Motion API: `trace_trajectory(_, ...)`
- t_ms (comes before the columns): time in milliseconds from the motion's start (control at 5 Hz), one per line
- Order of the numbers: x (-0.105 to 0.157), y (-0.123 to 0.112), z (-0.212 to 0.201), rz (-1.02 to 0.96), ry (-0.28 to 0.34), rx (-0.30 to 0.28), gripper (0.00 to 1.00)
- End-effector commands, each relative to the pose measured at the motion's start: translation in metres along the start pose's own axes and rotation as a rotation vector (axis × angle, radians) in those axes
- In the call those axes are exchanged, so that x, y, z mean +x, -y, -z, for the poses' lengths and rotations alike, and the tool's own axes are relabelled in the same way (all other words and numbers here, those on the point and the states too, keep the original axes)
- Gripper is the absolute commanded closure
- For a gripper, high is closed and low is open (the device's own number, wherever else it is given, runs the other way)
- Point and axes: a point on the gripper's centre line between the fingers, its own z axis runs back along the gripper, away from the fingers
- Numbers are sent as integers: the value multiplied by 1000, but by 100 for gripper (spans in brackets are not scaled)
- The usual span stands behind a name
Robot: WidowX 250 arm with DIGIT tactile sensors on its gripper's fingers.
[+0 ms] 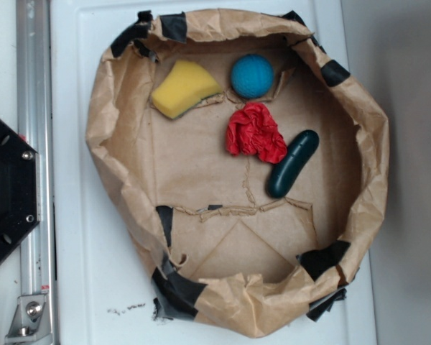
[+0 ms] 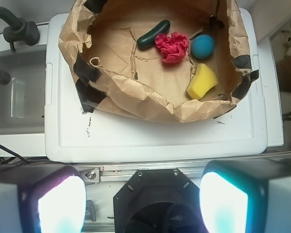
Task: Grab the plastic pickle.
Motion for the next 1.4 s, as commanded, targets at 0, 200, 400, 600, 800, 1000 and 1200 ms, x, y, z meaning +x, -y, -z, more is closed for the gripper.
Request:
trace_trajectory(0, 0, 0, 0, 0, 0, 0, 0)
trace_trajectory(200, 36, -16, 44, -167, 125, -67, 0)
trace_trajectory(400, 65, -29, 65, -289, 201, -145, 0)
trace_trajectory(600, 112, -34, 98, -323, 295, -138, 0)
trace_trajectory(800, 146, -29, 122, -249, 290, -98, 0)
trace_trajectory(1000, 164, -31, 137, -225, 310, -95, 0)
trace_trajectory(1200, 179, -19, 160, -145, 302, -43, 0)
